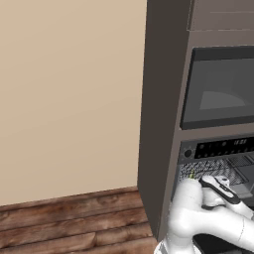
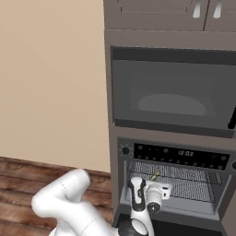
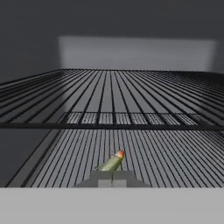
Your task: Take the fish from the oven and place it on the plate on the counter.
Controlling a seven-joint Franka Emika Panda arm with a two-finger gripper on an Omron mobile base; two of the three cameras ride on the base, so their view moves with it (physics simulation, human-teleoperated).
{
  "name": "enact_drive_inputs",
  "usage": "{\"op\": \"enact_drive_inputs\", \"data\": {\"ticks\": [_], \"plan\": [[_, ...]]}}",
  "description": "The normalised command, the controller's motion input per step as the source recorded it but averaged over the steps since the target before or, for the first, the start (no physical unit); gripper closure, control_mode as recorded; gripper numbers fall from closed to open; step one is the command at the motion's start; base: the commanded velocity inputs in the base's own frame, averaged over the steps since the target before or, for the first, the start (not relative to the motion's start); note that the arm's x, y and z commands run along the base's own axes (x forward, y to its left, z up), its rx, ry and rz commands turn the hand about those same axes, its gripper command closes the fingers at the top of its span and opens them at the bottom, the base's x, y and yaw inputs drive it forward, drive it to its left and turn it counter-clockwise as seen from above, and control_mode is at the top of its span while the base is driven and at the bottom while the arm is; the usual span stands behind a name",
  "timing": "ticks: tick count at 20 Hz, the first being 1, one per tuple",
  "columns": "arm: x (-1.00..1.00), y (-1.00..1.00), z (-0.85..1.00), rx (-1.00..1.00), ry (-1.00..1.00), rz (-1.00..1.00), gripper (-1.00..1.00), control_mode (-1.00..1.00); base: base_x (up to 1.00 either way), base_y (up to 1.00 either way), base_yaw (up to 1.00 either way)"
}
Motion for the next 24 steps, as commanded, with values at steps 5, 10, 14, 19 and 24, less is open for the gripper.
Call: {"op": "enact_drive_inputs", "data": {"ticks": [5, 10, 14, 19, 24], "plan": [[0.0, -0.42, -0.37, 0.0, -0.12, 0.06, 1.0, -1.0, 0.0, 0.0, 0.0], [-0.09, -0.79, -0.3, 0.0, -0.1, 0.07, 1.0, -1.0, 0.0, 0.0, 0.0], [-0.44, -0.89, -0.41, 0.0, -0.17, 0.08, 1.0, -1.0, 0.0, 0.0, 0.0], [-0.65, -0.66, -0.57, 0.0, -0.18, 0.09, 1.0, -1.0, 0.0, 0.0, 0.0], [-0.19, -0.14, -0.71, 0.0, -0.08, 0.05, 1.0, -1.0, 0.0, 0.0, 0.0]]}}
